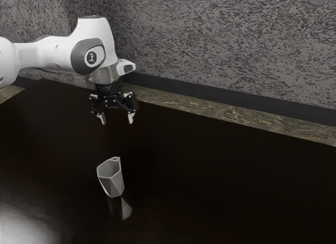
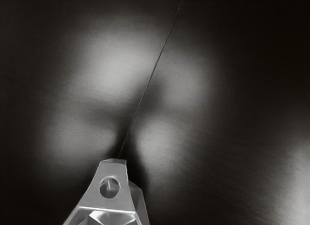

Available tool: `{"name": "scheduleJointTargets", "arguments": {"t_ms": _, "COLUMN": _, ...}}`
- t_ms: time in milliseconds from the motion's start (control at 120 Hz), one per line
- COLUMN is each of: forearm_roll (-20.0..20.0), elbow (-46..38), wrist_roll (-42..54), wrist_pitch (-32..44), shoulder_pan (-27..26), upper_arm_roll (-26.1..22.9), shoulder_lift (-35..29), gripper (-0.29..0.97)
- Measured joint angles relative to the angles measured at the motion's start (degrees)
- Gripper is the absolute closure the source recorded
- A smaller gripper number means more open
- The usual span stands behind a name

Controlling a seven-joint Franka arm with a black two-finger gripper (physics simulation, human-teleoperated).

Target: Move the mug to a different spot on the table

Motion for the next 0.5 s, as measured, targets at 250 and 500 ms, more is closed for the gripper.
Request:
{"name": "scheduleJointTargets", "arguments": {"t_ms": 250, "forearm_roll": 8.71, "elbow": 14.48, "wrist_roll": 1.99, "wrist_pitch": -0.73, "shoulder_pan": 0.50, "upper_arm_roll": -1.29, "shoulder_lift": 2.21, "gripper": 0.00}}
{"name": "scheduleJointTargets", "arguments": {"t_ms": 500, "forearm_roll": 11.13, "elbow": 18.37, "wrist_roll": 4.28, "wrist_pitch": -3.26, "shoulder_pan": -1.16, "upper_arm_roll": -1.21, "shoulder_lift": 3.64, "gripper": 0.00}}
